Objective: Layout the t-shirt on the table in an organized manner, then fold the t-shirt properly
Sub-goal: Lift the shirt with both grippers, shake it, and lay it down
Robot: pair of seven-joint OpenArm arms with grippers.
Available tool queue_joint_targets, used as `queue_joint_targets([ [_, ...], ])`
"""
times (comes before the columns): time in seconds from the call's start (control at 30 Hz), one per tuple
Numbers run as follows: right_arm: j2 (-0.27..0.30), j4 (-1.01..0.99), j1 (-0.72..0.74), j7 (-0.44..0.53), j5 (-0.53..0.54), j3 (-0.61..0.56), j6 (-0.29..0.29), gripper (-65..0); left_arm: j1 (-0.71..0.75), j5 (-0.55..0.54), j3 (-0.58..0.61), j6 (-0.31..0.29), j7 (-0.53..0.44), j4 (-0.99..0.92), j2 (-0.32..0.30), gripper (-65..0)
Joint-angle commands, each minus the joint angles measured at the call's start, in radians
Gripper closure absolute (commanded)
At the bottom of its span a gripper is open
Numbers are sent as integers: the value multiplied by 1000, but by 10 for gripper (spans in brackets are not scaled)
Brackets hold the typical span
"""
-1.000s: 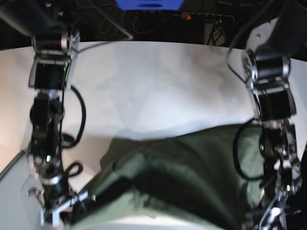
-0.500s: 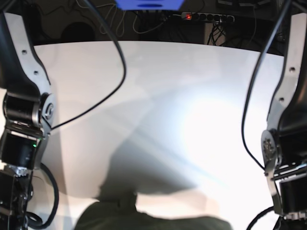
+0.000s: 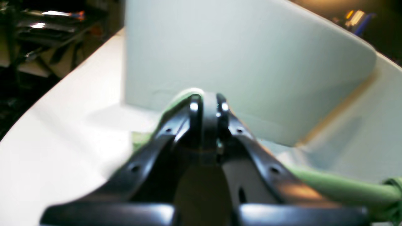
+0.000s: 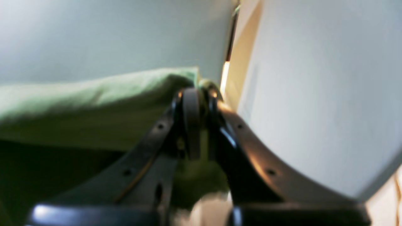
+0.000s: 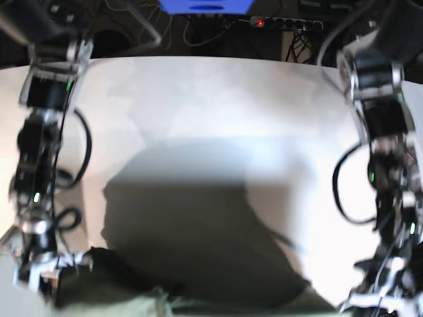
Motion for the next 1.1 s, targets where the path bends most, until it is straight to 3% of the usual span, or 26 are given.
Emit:
queue_joint_targets([
  [0.0,-2,39,-29,50,3,1,-3,0,36,-16,-21,-14,-27,51,-7,0],
  [0.17,-53,97,-268,122,3,-1,-3,0,333,-137,-85,-14,-27,160,-7,0],
  [0.37,-94,53,-483,217,3,-1,-3,0,594,-272,-144,-14,-35,113,-7,0],
  [0.67,-103,34,-663,347,3,-1,-3,0,749,-305,-161,-15,-36,85,-7,0],
  [0.87,-111,39,-747,486,3,1,-3,0,824,-305,-302,-15,-35,193,64,0],
  [1.07,-142,203,-791,611,3,10,-3,0,854,-305,-435,-15,-35,421,107,0],
])
